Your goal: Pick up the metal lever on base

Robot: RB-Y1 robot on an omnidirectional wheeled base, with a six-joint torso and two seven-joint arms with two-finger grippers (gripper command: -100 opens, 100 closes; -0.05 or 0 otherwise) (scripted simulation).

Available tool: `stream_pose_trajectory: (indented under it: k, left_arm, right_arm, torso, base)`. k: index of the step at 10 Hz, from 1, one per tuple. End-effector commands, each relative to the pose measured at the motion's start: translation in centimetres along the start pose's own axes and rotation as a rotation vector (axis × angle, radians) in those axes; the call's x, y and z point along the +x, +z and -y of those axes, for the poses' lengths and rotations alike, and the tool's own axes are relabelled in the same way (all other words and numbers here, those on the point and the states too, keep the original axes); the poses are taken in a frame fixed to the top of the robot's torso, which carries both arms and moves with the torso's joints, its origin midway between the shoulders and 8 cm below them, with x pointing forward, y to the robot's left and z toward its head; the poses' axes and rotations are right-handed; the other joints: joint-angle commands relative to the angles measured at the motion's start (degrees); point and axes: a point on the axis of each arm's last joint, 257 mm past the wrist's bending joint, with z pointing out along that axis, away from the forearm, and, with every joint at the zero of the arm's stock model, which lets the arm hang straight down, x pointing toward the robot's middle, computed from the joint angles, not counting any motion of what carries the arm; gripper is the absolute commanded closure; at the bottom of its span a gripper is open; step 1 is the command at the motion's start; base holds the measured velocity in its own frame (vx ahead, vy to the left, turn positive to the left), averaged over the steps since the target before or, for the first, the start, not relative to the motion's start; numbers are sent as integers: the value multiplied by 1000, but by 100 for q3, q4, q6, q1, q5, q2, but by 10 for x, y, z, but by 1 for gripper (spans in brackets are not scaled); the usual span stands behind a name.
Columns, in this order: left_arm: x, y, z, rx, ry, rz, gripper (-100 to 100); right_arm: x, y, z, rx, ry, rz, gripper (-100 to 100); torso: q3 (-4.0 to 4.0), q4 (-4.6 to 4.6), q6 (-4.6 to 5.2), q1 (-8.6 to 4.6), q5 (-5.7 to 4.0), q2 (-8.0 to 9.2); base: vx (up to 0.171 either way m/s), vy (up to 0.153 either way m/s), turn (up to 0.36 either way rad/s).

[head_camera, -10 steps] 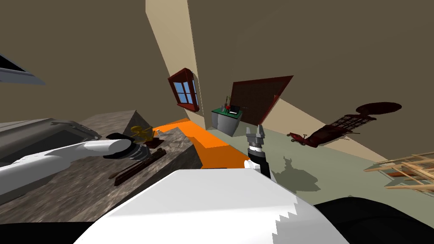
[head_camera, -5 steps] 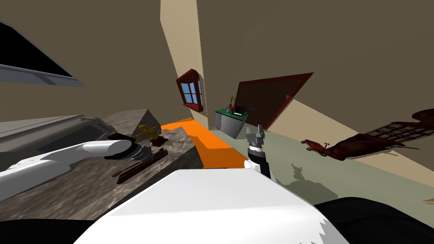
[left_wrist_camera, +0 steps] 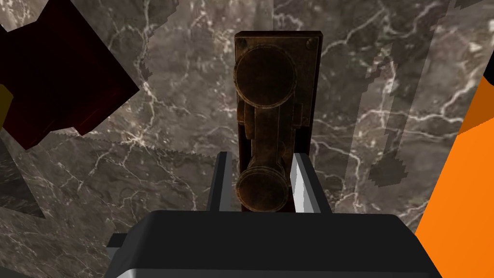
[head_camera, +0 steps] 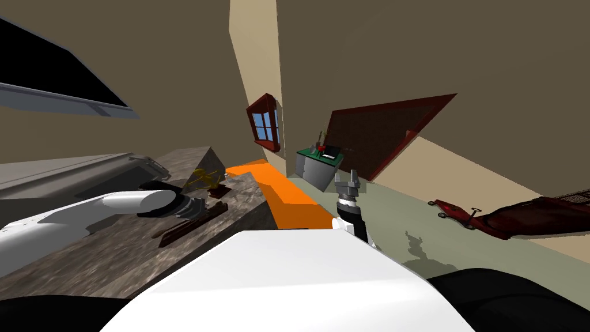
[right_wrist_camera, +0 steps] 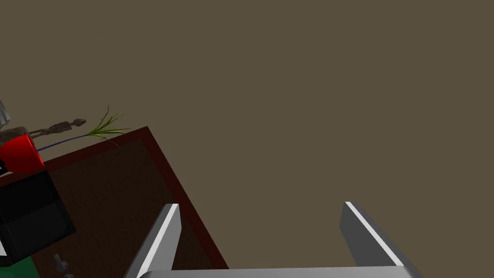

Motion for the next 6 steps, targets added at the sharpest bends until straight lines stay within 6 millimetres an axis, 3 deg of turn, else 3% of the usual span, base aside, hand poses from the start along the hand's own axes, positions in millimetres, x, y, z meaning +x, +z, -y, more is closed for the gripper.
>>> stream_pose_trajectory:
  k: [1, 2, 4, 5, 6]
  left_arm:
    - [-2, -7, 3, 15, 11, -1, 100]
    - [-7, -6, -9, -2, 40, 15, 100]
    - [-4, -17, 7, 38, 29, 2, 100]
    - [-6, -14, 2, 27, 32, 6, 100]
    - [-5, -15, 3, 29, 31, 5, 0]
  right_arm:
    - [0, 0, 0, 0, 0, 0, 0]
    - [0, 0, 0, 0, 0, 0, 0]
    - [0, 0, 0, 0, 0, 0, 0]
    - [0, 0, 0, 0, 0, 0, 0]
    - [0, 0, 0, 0, 0, 0, 0]
  torso:
    - [0, 0, 0, 0, 0, 0]
    - [0, 1, 9, -1, -2, 1]
    - [4, 3, 7, -14, -8, 7]
    - [14, 9, 15, -13, -10, 23]
    - [18, 9, 12, -9, -8, 30]
  base:
    - [99, -12, 123]
    - [117, -30, 181]
    - [45, -34, 88]
    - [7, -5, -10]
    - [0, 0, 0]
